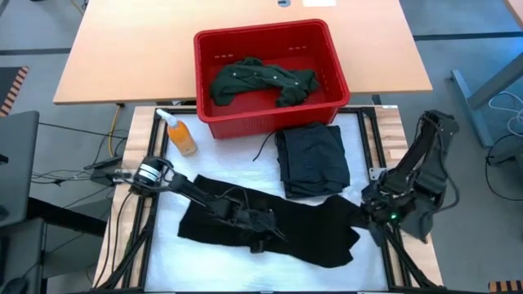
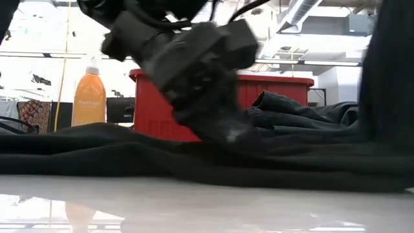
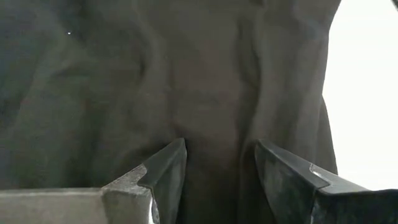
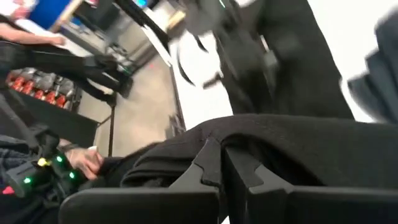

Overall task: Fold Laundry from Bin
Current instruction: Fold the black shirt

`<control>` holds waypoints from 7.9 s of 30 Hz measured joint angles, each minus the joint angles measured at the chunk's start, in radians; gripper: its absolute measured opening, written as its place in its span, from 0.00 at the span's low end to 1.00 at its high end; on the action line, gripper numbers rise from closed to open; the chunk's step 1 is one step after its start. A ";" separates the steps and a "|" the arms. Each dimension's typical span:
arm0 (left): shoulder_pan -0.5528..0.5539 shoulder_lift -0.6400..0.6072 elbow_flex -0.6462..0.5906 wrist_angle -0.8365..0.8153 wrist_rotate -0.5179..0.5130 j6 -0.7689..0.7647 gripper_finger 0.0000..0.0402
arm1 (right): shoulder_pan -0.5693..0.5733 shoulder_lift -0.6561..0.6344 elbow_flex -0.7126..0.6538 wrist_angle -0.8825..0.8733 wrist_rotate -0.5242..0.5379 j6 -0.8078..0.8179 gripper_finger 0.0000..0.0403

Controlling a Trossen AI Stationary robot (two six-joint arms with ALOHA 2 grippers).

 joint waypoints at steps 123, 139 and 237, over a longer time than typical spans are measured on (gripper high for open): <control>-0.113 -0.474 0.901 -1.742 -0.767 -0.158 0.47 | -0.810 0.852 0.553 0.257 -0.846 -0.865 0.43; -0.300 -0.474 0.535 -1.437 -0.569 -0.154 0.47 | -0.331 0.690 0.551 -0.262 -0.353 -0.488 0.53; -0.235 -0.018 0.265 -0.698 -0.446 0.042 0.00 | -0.068 1.151 0.517 -0.441 -0.290 -0.130 0.49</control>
